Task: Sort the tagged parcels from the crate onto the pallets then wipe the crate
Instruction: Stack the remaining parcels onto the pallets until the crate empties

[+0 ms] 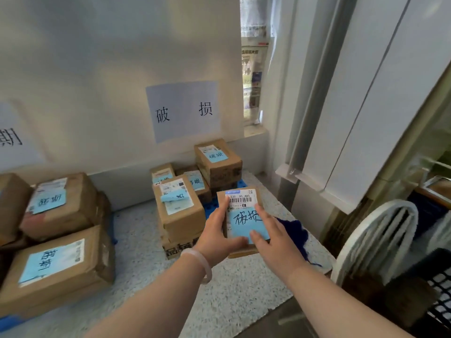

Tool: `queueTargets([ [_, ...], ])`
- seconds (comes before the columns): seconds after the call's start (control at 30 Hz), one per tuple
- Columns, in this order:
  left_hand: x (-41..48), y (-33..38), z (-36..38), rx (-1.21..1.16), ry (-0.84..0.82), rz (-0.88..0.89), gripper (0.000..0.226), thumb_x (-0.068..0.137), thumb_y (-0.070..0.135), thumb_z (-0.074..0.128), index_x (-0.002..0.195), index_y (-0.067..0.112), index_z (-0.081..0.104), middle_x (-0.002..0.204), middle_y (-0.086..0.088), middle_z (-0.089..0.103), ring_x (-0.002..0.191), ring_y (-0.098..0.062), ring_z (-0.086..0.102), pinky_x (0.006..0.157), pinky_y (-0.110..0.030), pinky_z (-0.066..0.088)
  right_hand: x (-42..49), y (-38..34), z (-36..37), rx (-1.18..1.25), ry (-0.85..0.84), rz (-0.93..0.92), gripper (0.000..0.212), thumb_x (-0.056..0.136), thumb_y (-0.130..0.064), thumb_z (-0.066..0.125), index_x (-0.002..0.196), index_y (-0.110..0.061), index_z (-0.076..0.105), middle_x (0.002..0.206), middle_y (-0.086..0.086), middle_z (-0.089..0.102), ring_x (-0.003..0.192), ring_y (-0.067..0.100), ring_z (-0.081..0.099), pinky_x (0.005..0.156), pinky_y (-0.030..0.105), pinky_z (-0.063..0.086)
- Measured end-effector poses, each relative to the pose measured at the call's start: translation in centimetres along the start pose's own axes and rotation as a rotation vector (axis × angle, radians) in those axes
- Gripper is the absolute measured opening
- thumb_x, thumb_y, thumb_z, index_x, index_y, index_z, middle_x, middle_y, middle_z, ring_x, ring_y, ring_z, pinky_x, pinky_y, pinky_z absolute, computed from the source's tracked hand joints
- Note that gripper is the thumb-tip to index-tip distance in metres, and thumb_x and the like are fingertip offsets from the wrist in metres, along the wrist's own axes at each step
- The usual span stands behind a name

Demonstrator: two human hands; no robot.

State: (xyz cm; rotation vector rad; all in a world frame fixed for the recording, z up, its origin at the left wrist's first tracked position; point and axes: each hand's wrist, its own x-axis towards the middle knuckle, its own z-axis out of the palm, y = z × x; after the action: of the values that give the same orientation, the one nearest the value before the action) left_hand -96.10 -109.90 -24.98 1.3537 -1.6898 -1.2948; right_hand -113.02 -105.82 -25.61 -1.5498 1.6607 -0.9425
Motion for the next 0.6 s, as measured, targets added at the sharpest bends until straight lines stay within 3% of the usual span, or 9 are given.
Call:
queueTargets([
  [0.07,-0.1,-0.4,-1.2,0.002,0.036,0.006,0.112,0.060,0.037,0.084,0.143,0.059,0.012,0.146,0.011,0.029,0.133,-0.013,0.039,0.103,-0.039,0.050,0.7,-0.6,1.0,0.004,-0.004,-0.012,0.062,0.098,-0.038,0.052,0.142,-0.064,0.017,0.137,-0.011,0.035,0.113,0.007,0.050,0.084,0.033,0.058],
  [0.13,0.0,-0.7,-1.9,0.022,0.064,0.023,0.107,0.074,0.025,0.083,0.150,0.048,0.012,0.144,0.012,0.023,0.131,-0.009,0.033,0.104,-0.027,0.045,1.4,-1.1,1.5,-0.002,-0.004,-0.014,0.062,0.099,-0.037,0.052,0.143,-0.063,0.017,0.137,-0.011,0.035,0.112,0.006,0.051,0.083,0.032,0.058],
  [0.27,0.7,-1.1,-2.1,0.041,0.078,0.031,0.101,0.080,0.024,0.080,0.153,0.043,0.012,0.136,0.015,0.021,0.122,-0.004,0.030,0.079,-0.006,0.044,2.6,-1.3,1.8,-0.036,-0.006,-0.007,0.063,0.099,-0.037,0.051,0.145,-0.061,0.015,0.133,-0.013,0.034,0.109,0.006,0.051,0.081,0.031,0.059],
  [0.47,2.6,-1.2,-0.9,0.035,0.080,-0.009,0.106,0.079,0.034,0.081,0.154,0.043,0.006,0.151,0.009,0.023,0.129,-0.004,0.028,0.112,-0.035,0.039,5.1,0.4,1.5,-0.035,-0.035,0.027,0.065,0.098,-0.033,0.054,0.147,-0.057,0.017,0.139,-0.010,0.037,0.117,0.008,0.049,0.085,0.032,0.058],
  [0.6,5.0,-1.7,0.5,0.052,0.105,-0.069,0.109,0.078,0.040,0.081,0.155,0.038,0.003,0.152,0.008,0.019,0.134,-0.009,0.028,0.114,-0.033,0.034,7.6,1.9,1.1,-0.065,-0.084,0.077,0.066,0.098,-0.036,0.054,0.147,-0.058,0.015,0.132,-0.012,0.037,0.114,0.010,0.050,0.084,0.033,0.058],
])
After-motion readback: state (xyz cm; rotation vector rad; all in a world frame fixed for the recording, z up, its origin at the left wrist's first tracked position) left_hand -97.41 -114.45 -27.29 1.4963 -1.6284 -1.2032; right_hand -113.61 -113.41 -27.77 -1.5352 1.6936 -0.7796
